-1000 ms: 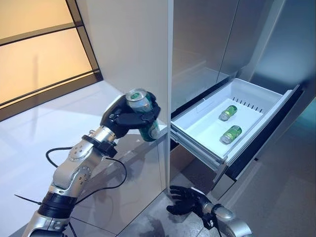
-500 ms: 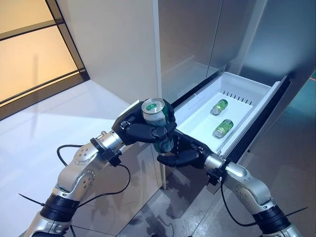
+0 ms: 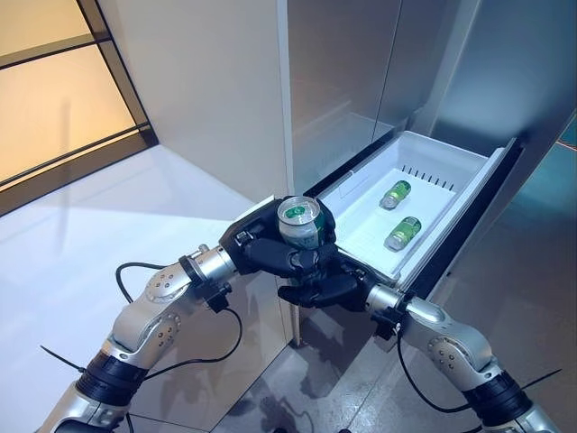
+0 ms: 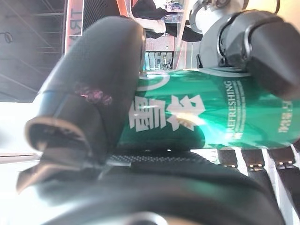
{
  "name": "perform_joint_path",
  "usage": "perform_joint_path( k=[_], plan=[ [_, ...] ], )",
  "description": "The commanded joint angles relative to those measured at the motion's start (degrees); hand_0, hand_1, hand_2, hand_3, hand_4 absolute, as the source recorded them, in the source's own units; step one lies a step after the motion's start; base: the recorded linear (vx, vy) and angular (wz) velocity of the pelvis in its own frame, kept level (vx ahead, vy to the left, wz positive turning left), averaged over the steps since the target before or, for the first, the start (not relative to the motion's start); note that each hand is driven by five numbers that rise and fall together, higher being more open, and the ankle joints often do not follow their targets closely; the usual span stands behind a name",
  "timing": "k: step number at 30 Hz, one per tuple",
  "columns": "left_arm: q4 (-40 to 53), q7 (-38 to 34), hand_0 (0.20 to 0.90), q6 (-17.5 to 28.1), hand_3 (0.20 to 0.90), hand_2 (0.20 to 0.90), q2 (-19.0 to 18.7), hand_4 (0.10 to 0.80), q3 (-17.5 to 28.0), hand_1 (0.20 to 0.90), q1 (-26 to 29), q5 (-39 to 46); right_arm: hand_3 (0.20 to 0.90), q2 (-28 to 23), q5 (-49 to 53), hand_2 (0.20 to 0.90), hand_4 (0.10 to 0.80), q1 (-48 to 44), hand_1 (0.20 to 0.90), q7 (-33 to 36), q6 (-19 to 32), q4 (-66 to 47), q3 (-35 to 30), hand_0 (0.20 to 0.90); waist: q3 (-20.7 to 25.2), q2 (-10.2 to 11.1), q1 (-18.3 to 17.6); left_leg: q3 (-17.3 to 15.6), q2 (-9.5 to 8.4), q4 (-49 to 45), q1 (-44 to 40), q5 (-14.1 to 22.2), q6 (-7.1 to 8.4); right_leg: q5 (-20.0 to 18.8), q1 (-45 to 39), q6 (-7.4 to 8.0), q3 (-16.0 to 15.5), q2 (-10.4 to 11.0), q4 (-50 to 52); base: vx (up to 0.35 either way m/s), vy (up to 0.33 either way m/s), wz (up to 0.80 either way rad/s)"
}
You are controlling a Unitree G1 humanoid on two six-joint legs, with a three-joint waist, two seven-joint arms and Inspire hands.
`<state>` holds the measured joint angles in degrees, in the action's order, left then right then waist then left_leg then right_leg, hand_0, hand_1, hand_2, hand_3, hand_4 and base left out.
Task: Put drinks into fridge and close the fridge
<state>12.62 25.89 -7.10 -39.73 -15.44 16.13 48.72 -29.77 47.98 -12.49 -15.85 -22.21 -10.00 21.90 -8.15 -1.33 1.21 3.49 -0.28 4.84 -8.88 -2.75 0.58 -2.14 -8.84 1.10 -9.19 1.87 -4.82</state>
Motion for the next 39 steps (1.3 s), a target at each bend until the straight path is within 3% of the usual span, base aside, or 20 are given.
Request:
perform_joint_path(
  k=[1, 3, 4, 5, 6, 7, 21, 31, 32, 33, 39],
  plan=[
    [5.3, -0.98, 0.3, 6.16, 0.2, 0.3, 2.29, 0.1, -1.08, 0.3, 12.14, 5.53, 0.9, 4.56, 8.13, 0.9, 0.8, -11.13, 0.9, -2.71, 5.09, -12.07, 3.65, 0.9, 4.22, 1.44, -0.63, -3.65, -2.18, 0.16, -1.27, 2.65, -1.81, 3.0, -0.73, 1.52, 3.15, -0.77, 3.39, 0.0, 0.0, 0.0],
    [5.42, -0.85, 0.3, 5.62, 0.2, 0.3, 2.62, 0.1, -1.36, 0.3, 11.95, 6.33, 0.9, 4.35, 8.66, 0.9, 0.8, -11.31, 0.9, -2.03, 5.14, -12.17, 4.04, 0.9, 4.34, 1.47, -0.68, -3.77, -2.14, 0.16, -1.24, 2.61, -1.79, 2.91, -0.69, 1.55, 3.21, -0.76, 3.32, 0.0, 0.0, 0.0],
    [5.52, -0.63, 0.3, 5.27, 0.2, 0.3, 2.79, 0.1, -1.64, 0.3, 11.79, 6.91, 0.576, 4.38, 9.05, 0.622, 0.476, -11.38, 0.622, -1.71, 5.53, -12.03, 4.27, 0.622, 4.38, 1.47, -0.7, -3.92, -2.09, 0.16, -1.24, 2.59, -1.79, 2.89, -0.66, 1.56, 3.2, -0.77, 3.3, 0.0, 0.0, 0.0],
    [5.7, -0.69, 0.3, 4.82, 0.2, 0.3, 3.01, 0.1, -1.84, 0.3, 11.66, 7.46, 0.381, 4.61, 9.47, 0.455, 0.281, -11.28, 0.455, -1.18, 5.99, -11.99, 4.43, 0.455, 4.37, 1.45, -0.69, -3.98, -2.06, 0.16, -1.26, 2.57, -1.8, 2.85, -0.64, 1.55, 3.2, -0.77, 3.31, 0.031, 0.003, -0.01],
    [5.82, -0.83, 0.3, 4.46, 0.2, 0.3, 3.47, 0.1, -2.13, 0.3, 11.35, 7.31, 0.23, 5.07, 9.72, 0.326, 0.13, -11.12, 0.326, -0.62, 6.76, -11.83, 4.6, 0.326, 4.33, 1.44, -0.69, -3.95, -2.08, 0.16, -1.67, 3.03, -1.82, 3.24, -1.09, 1.61, 3.2, -0.77, 3.21, 0.03, 0.002, -0.01],
    [5.79, -0.72, 0.3, 4.34, 0.2, 0.3, 3.85, 0.1, -2.37, 0.3, 10.98, 7.19, 0.2, 5.41, 9.56, 0.3, 0.1, -11.06, 0.3, -0.19, 7.61, -11.83, 4.68, 0.3, 4.26, 1.4, -0.68, -4.05, -2.08, 0.16, -1.74, 3.06, -1.86, 3.2, -1.14, 1.63, 3.17, -0.76, 3.14, 0.0, 0.0, 0.0],
    [4.39, -2.15, 0.3, 1.43, 0.2, 0.3, 8.86, 0.1, -2.57, 0.3, 6.17, 7.08, 0.2, 8.77, 8.13, 0.3, 0.1, -10.77, 0.3, 6.09, 14.47, -11.5, 2.87, 0.3, 4.13, 1.23, -0.49, -4.55, -2.32, -0.08, -1.78, 3.3, -2.12, 2.81, -0.96, 1.82, 3.13, -0.44, 2.95, -0.008, 0.005, -0.05],
    [3.39, -1.75, 0.3, 4.76, 0.2, 0.3, 7.89, 0.1, -1.0, 0.3, 5.04, 0.54, 0.2, 6.2, 6.34, 0.3, 0.1, -11.72, 0.3, 8.71, 14.39, -10.37, -0.67, 0.3, 4.25, 1.57, -0.09, -4.39, -2.49, -0.14, -1.88, 3.41, -2.15, 2.66, -1.15, 1.93, 2.7, -0.25, 2.85, -0.001, 0.001, 0.0],
    [3.36, -1.87, 0.356, 5.01, 0.266, 0.356, 7.59, 0.166, -0.77, 0.356, 5.09, 0.48, 0.2, 5.95, 6.1, 0.3, 0.1, -11.92, 0.3, 8.76, 14.27, -10.14, -1.05, 0.3, 4.31, 1.62, -0.04, -4.45, -2.48, -0.16, -1.46, 2.92, -2.13, 2.22, -0.68, 1.86, 2.67, -0.24, 2.95, 0.0, 0.0, 0.0],
    [3.32, -2.88, 0.9, 6.01, 0.9, 0.9, 7.1, 0.8, -0.43, 0.9, 5.18, -0.38, 0.2, 5.22, 6.1, 0.3, 0.1, -12.53, 0.3, 9.4, 13.78, -9.81, -1.73, 0.3, 4.34, 1.67, 0.01, -4.37, -2.48, -0.13, -1.44, 2.9, -2.12, 2.2, -0.63, 1.84, 2.62, -0.26, 3.0, 0.0, 0.0, 0.0],
    [3.66, -5.8, 0.9, 12.88, 0.9, 0.9, 5.19, 0.8, 2.49, 0.9, 5.42, -1.7, 0.2, 2.48, 4.21, 0.3, 0.1, -13.76, 0.3, 11.18, 12.36, -8.91, -4.84, 0.3, 4.7, 2.1, 0.22, -4.08, -2.49, -0.08, -1.26, 3.01, -2.05, 2.42, -0.44, 1.81, 2.45, -0.23, 3.19, 0.0, 0.0, 0.0]
  ],
)
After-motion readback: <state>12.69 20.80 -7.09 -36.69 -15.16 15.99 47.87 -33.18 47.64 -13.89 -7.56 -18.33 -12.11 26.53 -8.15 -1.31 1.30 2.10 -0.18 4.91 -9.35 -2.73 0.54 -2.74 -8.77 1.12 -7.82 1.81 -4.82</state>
